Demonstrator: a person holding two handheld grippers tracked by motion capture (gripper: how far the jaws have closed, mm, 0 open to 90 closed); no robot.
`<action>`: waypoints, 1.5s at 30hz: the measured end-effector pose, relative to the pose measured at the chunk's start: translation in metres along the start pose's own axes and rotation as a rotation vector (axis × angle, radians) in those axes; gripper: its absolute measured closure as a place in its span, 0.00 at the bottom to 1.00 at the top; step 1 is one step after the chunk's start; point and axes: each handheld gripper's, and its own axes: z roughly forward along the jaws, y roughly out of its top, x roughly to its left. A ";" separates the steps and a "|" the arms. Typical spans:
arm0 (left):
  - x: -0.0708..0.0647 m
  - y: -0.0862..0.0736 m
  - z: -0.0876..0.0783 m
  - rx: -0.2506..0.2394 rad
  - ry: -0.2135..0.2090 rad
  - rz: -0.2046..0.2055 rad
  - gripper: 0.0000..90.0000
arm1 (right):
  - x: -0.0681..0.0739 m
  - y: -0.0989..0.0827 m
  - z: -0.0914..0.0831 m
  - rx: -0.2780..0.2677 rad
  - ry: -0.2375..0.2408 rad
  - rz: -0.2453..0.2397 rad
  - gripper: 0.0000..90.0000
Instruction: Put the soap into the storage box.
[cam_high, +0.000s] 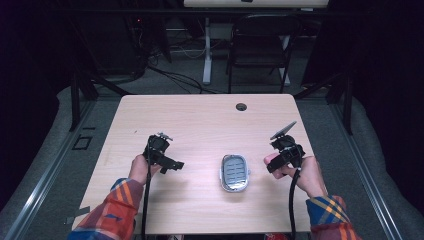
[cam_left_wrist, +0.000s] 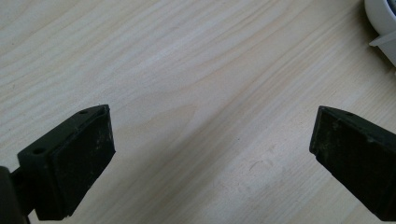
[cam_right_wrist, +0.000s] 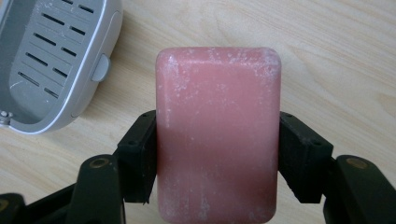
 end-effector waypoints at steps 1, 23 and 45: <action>0.000 0.000 0.000 0.001 -0.001 0.000 0.00 | 0.001 0.000 0.000 -0.007 0.000 0.003 0.41; 0.000 0.001 0.000 0.003 -0.002 0.004 0.00 | 0.013 0.020 -0.015 0.009 0.001 -0.048 0.41; 0.000 0.001 0.000 0.004 -0.003 0.008 0.00 | 0.028 0.035 -0.017 0.011 -0.006 -0.081 0.41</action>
